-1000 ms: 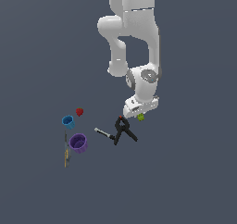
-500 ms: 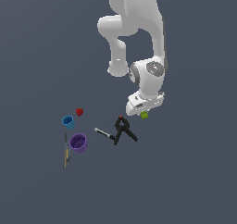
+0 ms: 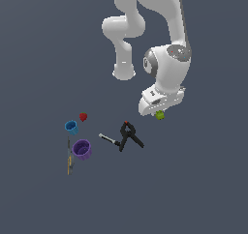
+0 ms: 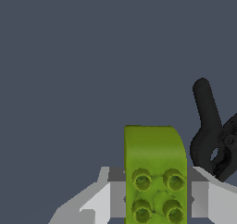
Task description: Pick up a designated object from a clutter of objects.
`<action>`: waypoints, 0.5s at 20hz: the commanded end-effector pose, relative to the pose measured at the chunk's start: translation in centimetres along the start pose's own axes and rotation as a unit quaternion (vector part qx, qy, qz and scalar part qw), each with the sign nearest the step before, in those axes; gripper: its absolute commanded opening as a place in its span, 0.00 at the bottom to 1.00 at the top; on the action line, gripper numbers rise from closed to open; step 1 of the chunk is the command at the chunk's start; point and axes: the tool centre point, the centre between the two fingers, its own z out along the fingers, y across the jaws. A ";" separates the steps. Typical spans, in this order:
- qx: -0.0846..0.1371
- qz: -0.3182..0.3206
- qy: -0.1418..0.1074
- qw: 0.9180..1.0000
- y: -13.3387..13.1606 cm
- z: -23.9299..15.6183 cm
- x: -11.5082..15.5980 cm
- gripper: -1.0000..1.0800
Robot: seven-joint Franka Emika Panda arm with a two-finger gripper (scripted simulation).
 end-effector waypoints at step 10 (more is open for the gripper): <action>0.000 0.000 0.000 1.000 -1.3 -10.4 4.4 0.00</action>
